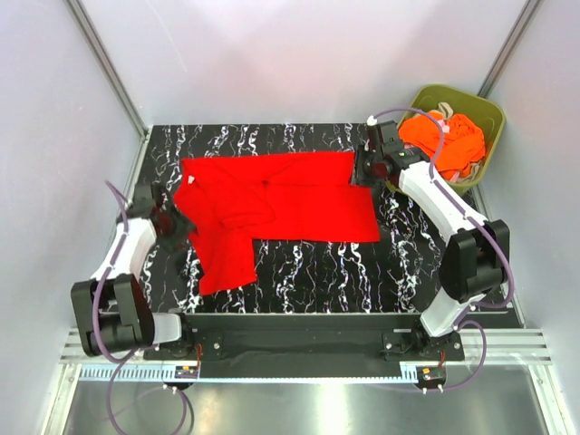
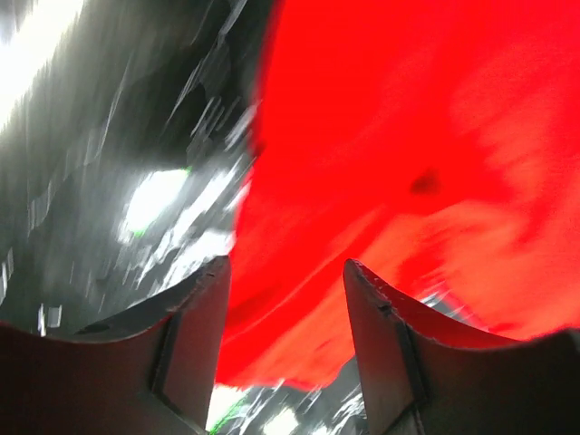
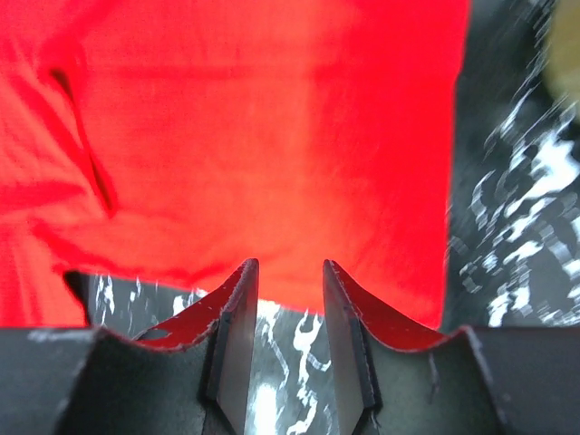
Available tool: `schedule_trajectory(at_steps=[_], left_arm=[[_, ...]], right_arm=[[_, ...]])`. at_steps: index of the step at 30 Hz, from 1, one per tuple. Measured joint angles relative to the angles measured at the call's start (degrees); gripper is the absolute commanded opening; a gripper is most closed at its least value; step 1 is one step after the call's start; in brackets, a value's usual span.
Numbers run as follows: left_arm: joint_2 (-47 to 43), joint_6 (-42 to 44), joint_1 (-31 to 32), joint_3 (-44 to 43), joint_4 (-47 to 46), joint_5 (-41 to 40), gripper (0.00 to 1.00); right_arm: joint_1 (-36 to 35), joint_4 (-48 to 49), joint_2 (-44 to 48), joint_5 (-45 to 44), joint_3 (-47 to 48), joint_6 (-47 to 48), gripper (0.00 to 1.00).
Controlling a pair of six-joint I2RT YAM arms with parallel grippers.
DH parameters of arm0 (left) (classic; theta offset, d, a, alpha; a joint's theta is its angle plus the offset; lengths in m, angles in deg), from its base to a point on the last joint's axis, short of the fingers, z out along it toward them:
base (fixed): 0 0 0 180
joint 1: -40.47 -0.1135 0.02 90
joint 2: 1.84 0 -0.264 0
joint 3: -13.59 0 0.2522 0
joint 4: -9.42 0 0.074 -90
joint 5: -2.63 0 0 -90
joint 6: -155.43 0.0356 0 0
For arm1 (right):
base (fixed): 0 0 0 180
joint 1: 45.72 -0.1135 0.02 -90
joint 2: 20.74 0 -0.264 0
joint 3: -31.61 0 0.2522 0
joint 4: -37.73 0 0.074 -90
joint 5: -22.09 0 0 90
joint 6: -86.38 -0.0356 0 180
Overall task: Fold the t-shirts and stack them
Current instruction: Fold the tshirt
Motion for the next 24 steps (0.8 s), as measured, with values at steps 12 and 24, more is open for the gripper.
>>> schedule_trajectory(at_steps=[12,24], left_arm=[[-25.7,-14.2,5.2,17.3,10.2,-8.5,0.54],[-23.4,-25.4,12.6,20.7,16.2,-10.9,0.47]], right_arm=[[0.0,2.5,2.4,5.0,-4.9,-1.6,0.43],[0.0,3.0,3.4,5.9,-5.0,-1.4,0.43]])
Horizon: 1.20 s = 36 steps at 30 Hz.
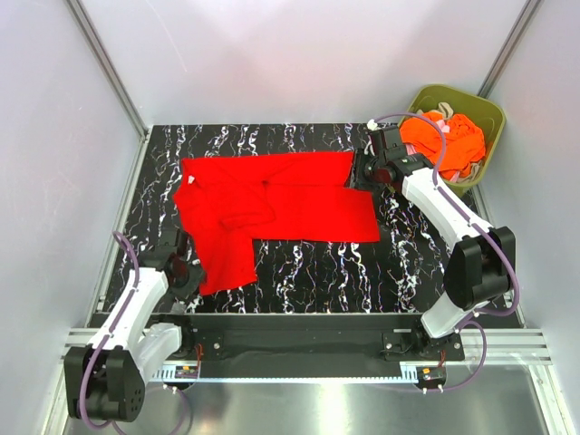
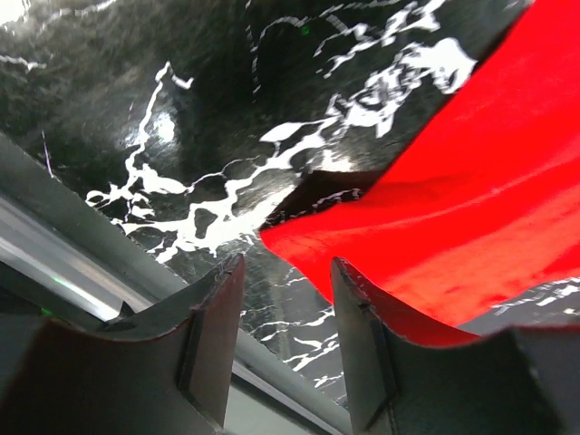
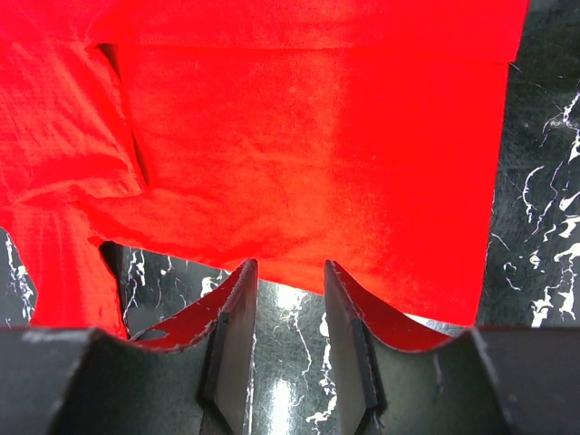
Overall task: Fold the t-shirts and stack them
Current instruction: Fold the tshirt
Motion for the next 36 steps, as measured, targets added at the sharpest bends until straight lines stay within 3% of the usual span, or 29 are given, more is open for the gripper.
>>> schedule_trajectory(at_steps=[10,26,33,36], left_arm=[[-0.4,-3.2,2.3,4.8,-0.6,-0.2,0.47],[-0.1,-3.1,2.8,4.9,-4.5,-1.1,0.43],[2.2,-3.1,3.0,4.5,-5.3,-1.5,0.35],[2.3,-3.0,3.0,4.4,-6.0,-1.5,0.20]], right_arm=[[0.0,0.0,0.0,0.0,0.0,0.1,0.43],[0.0,0.4,0.0,0.0,-1.0,0.3,0.43],[0.0,0.4,0.0,-0.1,-1.0,0.4,0.43],[0.0,0.4,0.5,-0.1,-1.6,0.4,0.43]])
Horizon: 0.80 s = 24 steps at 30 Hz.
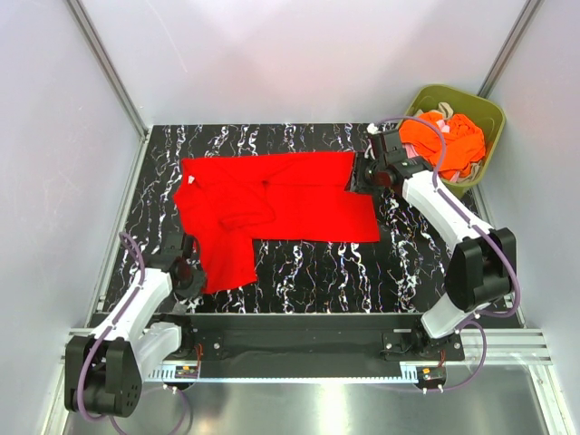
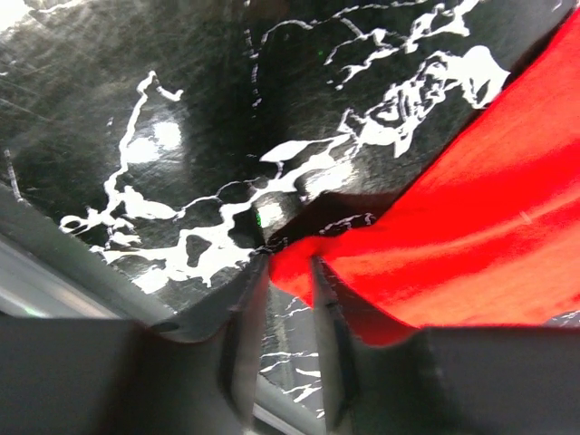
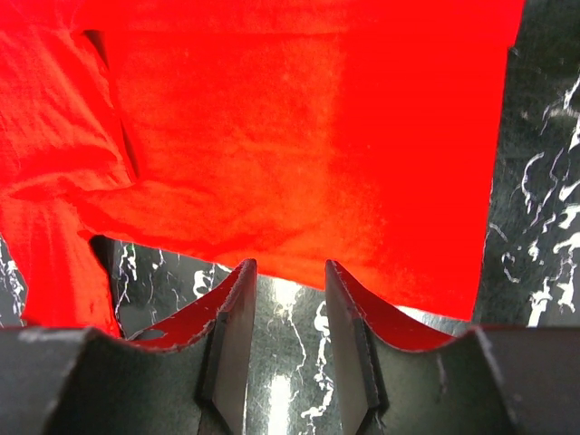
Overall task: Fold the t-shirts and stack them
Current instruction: Fold the tshirt
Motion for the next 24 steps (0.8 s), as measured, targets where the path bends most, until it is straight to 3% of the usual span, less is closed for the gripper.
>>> schedule_trajectory(at_steps=[1,2,5,11,18,24], left_arm=[[0.0,0.3,0.0,0.0,-0.5,0.0,0.05],[0.1,0.2,0.1,0.0,-0.9,-0.1,0.00],[0.1,2.0,0.1,0.0,-2.2,-0.2,0.00],[-3.2,6.2,0.2,-4.4,-2.0,-0.3,0.00],[-8.0,9.8,0.5,-9.9,-2.8,-0.5,0.00],[-7.1,14.4,0.5,-15.2,-2.6,-1.0,0.00]], right_arm=[[0.0,0.0,0.3,0.0,-0.5,-0.2,0.43],[0.0,0.0,0.6,0.0,-1.0,-0.5,0.43],[0.0,0.0,2.2,-0.1,-3.9,-4.7,0.43],[0.0,-0.5,10.4,-1.0,-15.0,-21.7,0.46],[0.0,-1.8,21.4,-9.7,-25.7,-38.0,0.49],[1.5,-2.6,12.2,-14.8,-24.2,-41.2,0.46]])
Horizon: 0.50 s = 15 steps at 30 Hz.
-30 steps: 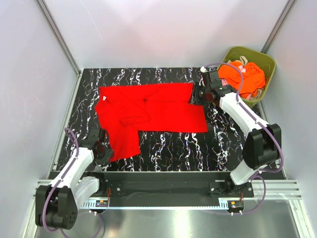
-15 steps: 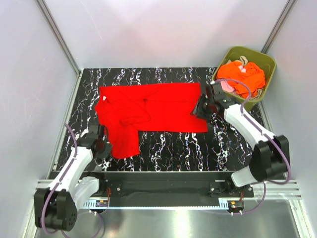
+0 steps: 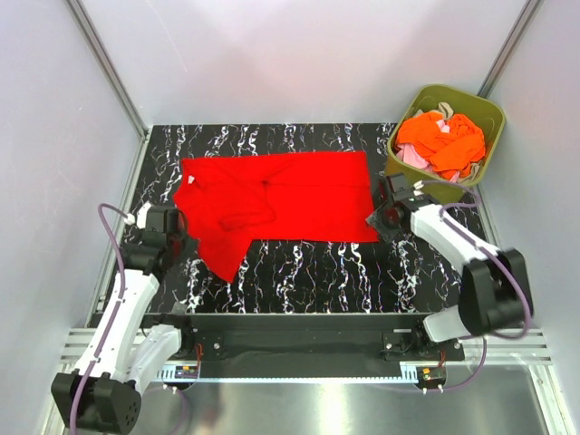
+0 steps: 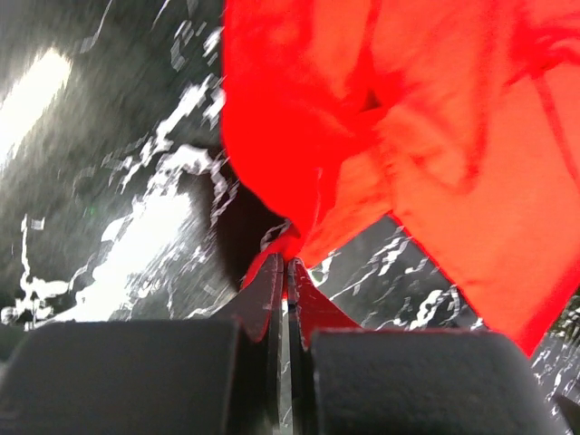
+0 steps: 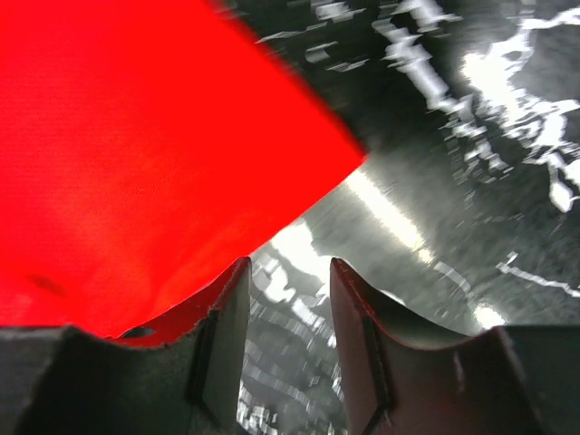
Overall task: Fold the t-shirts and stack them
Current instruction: Fold the tshirt
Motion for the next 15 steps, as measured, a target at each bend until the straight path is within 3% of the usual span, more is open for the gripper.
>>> schedule_trajectory(at_steps=[5,15], left_arm=[[0.8,3.8,0.0,-4.2,-1.1,-0.4,0.00],[1.9,7.0,0.0,-4.6,-3.1,-0.3,0.00]], right_arm=[[1.2,-1.8,-7.5,-1.3,0.3,-3.4,0.45],[1.2,-2.1,-8.3,-4.7,0.3,-8.0,0.45]])
